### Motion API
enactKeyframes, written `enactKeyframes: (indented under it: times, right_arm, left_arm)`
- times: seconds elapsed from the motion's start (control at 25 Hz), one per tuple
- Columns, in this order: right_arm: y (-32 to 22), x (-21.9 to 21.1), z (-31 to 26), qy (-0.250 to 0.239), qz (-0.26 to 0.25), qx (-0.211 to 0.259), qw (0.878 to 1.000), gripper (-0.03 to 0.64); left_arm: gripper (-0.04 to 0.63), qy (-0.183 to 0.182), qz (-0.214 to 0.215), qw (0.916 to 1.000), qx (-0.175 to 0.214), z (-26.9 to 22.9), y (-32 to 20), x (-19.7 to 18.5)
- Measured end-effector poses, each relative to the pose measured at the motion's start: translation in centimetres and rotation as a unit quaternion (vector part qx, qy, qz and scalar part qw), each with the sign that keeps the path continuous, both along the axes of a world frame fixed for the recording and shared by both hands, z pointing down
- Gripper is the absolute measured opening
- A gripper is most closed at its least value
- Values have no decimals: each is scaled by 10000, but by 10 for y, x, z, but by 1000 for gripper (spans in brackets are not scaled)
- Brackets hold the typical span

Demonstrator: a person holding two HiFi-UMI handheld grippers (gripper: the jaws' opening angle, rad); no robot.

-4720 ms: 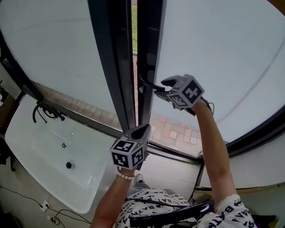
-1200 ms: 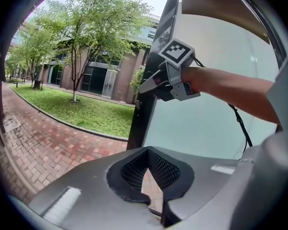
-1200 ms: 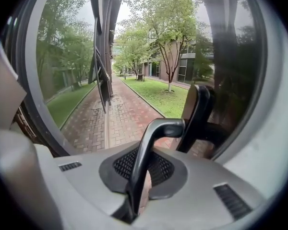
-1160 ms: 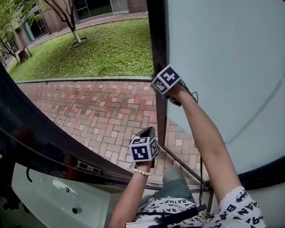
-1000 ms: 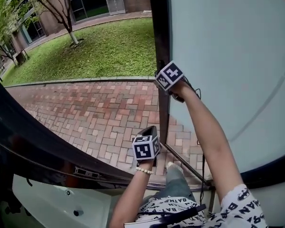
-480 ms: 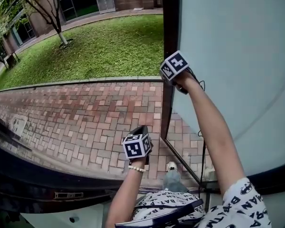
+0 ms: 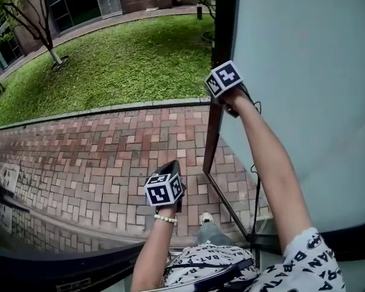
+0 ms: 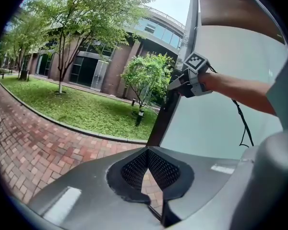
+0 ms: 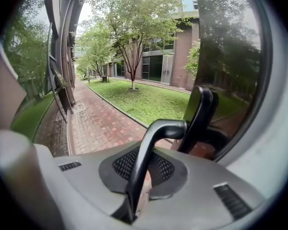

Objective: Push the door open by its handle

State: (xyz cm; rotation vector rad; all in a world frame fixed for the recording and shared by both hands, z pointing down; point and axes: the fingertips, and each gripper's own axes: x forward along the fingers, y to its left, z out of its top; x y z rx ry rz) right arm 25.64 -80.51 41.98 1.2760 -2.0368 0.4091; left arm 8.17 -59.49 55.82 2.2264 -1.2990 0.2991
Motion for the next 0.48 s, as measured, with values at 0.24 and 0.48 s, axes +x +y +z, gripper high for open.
enactKeyframes:
  times: [0.24,0.48]
  right_arm:
    - [-23,77,2,-29,555,-27,9984,26]
    - [-35,153,1,-93,1085,-34,9940,26]
  left_arm:
    - [-12,125,206,9997,-29,3,-24,31]
    - [-12,149,394,9991,-39,3,-48,58]
